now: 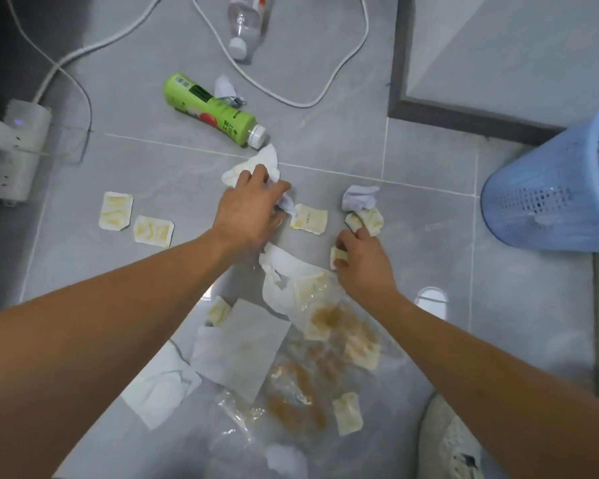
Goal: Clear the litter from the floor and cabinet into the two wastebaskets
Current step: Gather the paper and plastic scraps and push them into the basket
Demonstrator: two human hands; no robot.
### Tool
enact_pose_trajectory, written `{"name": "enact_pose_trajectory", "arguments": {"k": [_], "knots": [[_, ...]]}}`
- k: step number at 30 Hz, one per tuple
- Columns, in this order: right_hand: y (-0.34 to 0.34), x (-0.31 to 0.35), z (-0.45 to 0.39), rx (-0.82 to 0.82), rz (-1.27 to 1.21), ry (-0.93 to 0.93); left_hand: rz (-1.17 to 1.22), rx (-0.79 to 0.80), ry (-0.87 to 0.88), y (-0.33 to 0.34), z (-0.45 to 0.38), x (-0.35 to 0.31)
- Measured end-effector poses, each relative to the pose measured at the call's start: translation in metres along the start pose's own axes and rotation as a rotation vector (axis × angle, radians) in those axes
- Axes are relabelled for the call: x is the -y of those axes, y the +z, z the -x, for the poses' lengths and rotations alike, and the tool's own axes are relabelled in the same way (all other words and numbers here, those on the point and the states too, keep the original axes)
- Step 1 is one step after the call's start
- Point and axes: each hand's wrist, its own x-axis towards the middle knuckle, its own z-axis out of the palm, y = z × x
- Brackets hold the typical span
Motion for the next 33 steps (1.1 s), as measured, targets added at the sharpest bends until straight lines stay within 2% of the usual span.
{"name": "enact_pose_trajectory", "arguments": {"k": [4,9,12,20,22,25,28,31,33], "knots": [[-0.010,0.001,0.001,-0.045,-0.118,0.013,0.031,0.066,0.000,0.002,-0.007,-0.005],[-0.049,0.008,0.026,-0.139,-0.224,0.074,0.152,-0.020,0.033,-0.027,0.027,-0.025],[-0.085,0.009,0.063,-0.188,-0.303,0.132,0.178,-0.035,0.132,-0.060,0.057,-0.056],[-0.208,-0.035,0.208,-0.472,-0.400,0.375,0.275,-0.009,0.402,-0.149,0.110,-0.242],[-0.231,-0.054,0.251,-0.504,-0.435,0.441,0.323,-0.031,0.441,-0.157,0.128,-0.293],[-0.258,-0.100,0.320,-0.579,-0.446,0.543,0.361,0.030,0.523,-0.147,0.161,-0.370],[-0.273,-0.149,0.372,-0.575,-0.476,0.686,0.376,0.097,0.588,-0.123,0.187,-0.432],[-0.272,-0.195,0.404,-0.537,-0.413,0.745,0.350,0.179,0.578,-0.087,0.203,-0.482],[-0.268,-0.217,0.415,-0.405,-0.309,0.755,0.242,0.290,0.577,-0.067,0.212,-0.504]]}}
